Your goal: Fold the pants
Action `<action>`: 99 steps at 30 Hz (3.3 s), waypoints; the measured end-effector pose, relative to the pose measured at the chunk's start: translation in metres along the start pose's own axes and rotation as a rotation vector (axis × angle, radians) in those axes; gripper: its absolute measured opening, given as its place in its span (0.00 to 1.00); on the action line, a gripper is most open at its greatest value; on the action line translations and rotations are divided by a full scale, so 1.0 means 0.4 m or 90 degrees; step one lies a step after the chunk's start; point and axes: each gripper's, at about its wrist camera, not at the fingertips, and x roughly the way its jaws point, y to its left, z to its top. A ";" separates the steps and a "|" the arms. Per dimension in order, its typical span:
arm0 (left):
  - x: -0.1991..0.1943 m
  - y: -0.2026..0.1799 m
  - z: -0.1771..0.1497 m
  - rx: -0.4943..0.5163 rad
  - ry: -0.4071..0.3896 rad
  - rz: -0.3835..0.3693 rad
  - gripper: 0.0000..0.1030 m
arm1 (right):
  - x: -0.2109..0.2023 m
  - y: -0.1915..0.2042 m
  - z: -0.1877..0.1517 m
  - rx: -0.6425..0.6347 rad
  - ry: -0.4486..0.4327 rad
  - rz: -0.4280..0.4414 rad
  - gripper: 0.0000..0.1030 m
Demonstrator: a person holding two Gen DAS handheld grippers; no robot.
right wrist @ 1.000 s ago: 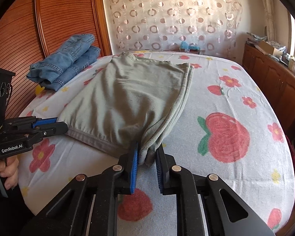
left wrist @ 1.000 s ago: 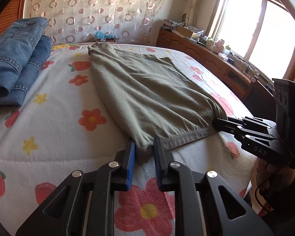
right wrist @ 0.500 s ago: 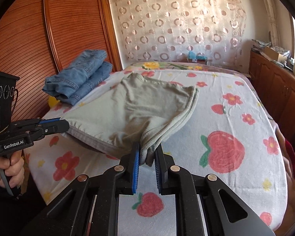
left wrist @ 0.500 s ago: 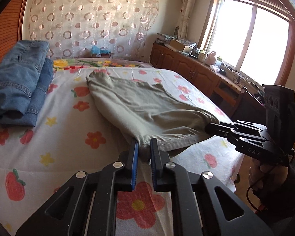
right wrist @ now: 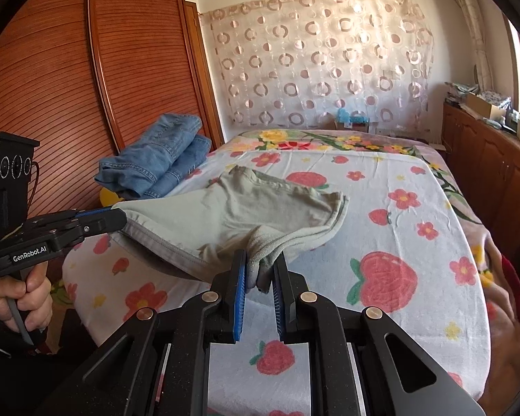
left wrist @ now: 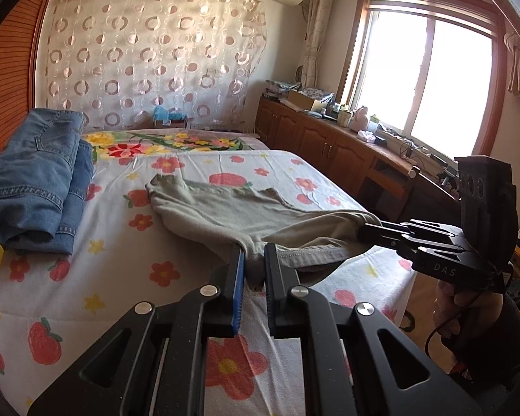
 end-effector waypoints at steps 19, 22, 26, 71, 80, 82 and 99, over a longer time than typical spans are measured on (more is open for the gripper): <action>-0.066 0.000 0.037 0.011 -0.052 -0.008 0.11 | -0.044 0.023 0.006 -0.034 -0.043 0.004 0.13; -0.084 -0.008 0.045 0.018 -0.062 -0.014 0.11 | -0.054 0.021 0.009 -0.036 -0.053 0.006 0.13; -0.097 -0.015 0.053 0.022 -0.068 -0.018 0.11 | -0.053 0.020 0.013 -0.042 -0.057 0.003 0.13; 0.170 0.124 0.096 0.010 0.048 0.072 0.62 | 0.268 -0.043 0.143 -0.019 0.056 -0.047 0.22; 0.170 0.149 0.030 -0.001 0.083 0.085 0.78 | 0.223 -0.071 0.116 -0.005 0.044 -0.073 0.50; 0.169 0.152 0.017 -0.001 0.092 0.085 0.78 | 0.216 -0.076 0.097 -0.009 0.054 -0.079 0.50; 0.186 0.138 -0.039 -0.010 0.129 0.053 0.38 | 0.176 -0.108 0.031 0.028 0.099 -0.031 0.35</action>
